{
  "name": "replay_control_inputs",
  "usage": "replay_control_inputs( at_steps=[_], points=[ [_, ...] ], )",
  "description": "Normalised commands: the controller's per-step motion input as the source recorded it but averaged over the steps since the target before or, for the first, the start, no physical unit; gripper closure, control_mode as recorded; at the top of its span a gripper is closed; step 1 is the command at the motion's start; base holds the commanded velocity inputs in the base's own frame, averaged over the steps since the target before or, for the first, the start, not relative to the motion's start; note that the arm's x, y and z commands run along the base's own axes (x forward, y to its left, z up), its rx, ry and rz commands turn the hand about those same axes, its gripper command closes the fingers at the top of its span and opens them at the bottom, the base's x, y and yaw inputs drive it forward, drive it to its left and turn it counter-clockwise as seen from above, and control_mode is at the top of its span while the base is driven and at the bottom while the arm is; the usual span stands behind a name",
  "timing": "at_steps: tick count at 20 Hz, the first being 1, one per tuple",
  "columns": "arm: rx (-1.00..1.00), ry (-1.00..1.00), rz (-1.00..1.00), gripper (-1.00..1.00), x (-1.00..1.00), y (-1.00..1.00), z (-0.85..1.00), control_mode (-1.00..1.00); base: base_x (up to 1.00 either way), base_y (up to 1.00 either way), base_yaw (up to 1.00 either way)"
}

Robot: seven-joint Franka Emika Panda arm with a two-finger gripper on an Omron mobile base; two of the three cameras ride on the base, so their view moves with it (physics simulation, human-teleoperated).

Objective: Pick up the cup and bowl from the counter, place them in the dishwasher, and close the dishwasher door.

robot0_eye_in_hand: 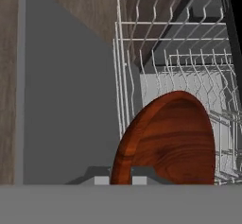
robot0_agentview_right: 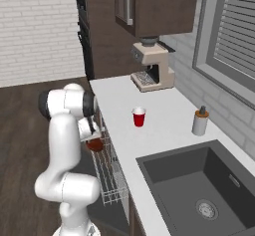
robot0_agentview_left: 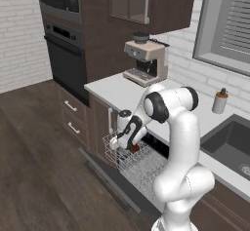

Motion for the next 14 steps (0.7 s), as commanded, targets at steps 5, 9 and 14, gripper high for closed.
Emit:
replay_control_inputs(
  at_steps=[5,9,14],
  points=[
    [-0.06,-0.01,0.0,1.0,0.49,0.01,-0.46,-1.0,0.0,0.0,0.0],
    [-0.06,-0.04,0.0,1.0,0.46,0.11,-0.56,-1.0,0.0,0.0,0.0],
    [-0.06,-0.05,0.0,1.0,0.5,0.06,-0.56,-1.0,0.0,0.0,0.0]
  ],
)
